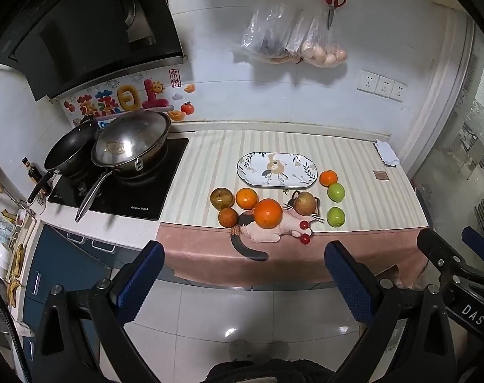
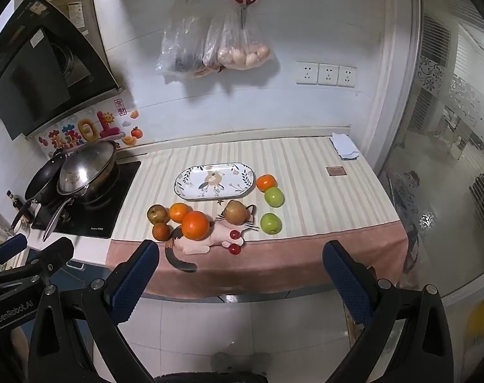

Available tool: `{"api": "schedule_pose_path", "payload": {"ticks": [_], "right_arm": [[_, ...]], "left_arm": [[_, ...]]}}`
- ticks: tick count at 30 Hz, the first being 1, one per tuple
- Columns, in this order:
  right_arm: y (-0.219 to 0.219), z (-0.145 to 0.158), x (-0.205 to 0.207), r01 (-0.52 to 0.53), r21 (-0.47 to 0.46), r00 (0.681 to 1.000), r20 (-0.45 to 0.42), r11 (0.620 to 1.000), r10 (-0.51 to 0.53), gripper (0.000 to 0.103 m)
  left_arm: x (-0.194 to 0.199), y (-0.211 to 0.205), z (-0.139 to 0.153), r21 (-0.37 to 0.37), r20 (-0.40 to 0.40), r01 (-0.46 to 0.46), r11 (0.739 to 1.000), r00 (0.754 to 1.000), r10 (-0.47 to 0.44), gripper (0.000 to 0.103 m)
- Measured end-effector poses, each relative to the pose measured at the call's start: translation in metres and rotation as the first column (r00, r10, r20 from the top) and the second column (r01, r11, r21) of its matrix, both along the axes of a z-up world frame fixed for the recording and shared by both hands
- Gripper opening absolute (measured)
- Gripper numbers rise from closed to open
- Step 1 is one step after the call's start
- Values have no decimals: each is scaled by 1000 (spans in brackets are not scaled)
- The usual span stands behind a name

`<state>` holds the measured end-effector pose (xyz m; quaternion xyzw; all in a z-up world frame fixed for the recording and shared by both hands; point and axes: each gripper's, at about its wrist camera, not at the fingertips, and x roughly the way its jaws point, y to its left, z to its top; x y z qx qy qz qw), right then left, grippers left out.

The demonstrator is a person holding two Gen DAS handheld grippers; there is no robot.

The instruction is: Organize fruits

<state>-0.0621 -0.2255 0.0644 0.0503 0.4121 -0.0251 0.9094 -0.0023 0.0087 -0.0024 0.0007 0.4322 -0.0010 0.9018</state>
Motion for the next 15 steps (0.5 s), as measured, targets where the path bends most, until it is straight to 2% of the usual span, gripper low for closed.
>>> {"api": "schedule_pose_path", "payload": {"ticks": [15], "right_arm": [[1,0,2,-3,7,1000,-3,1000,3,103]], "left_arm": [[1,3,1,3,-3,-6,1000,1000,6,103]]}}
